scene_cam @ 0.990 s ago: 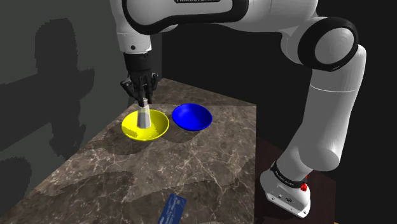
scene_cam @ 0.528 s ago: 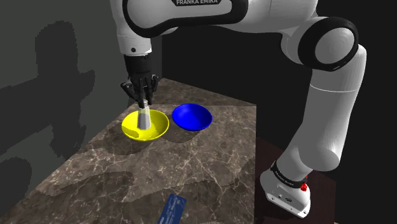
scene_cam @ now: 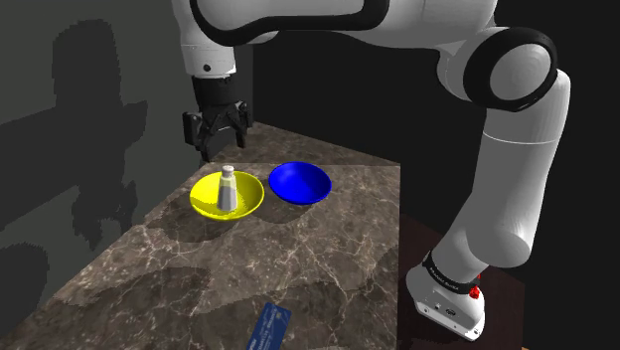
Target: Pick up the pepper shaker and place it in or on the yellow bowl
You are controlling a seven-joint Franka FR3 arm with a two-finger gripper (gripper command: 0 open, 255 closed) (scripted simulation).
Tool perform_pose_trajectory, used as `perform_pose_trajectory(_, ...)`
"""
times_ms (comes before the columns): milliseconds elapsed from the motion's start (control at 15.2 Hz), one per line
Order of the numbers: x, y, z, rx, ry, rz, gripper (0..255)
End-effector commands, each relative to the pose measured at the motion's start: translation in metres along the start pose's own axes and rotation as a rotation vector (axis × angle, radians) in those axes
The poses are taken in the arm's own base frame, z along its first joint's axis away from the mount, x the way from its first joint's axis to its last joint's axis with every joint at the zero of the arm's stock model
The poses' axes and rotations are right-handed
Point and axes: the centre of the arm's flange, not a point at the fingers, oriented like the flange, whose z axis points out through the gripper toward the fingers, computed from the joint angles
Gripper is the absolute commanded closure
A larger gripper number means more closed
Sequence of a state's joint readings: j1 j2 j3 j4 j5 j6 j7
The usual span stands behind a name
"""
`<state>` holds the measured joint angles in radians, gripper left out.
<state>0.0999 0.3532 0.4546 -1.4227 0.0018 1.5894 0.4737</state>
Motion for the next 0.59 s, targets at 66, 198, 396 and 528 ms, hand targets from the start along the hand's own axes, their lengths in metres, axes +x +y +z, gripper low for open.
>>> perform_pose_trajectory(66, 0.001, 0.000, -0.034, -0.001, -0.001, 0.000, 0)
perform_pose_trajectory(198, 0.001, 0.000, -0.034, -0.001, -0.001, 0.000, 0)
perform_pose_trajectory(396, 0.001, 0.000, -0.034, -0.001, -0.001, 0.000, 0)
perform_pose_trajectory(528, 0.001, 0.000, -0.034, -0.001, -0.001, 0.000, 0)
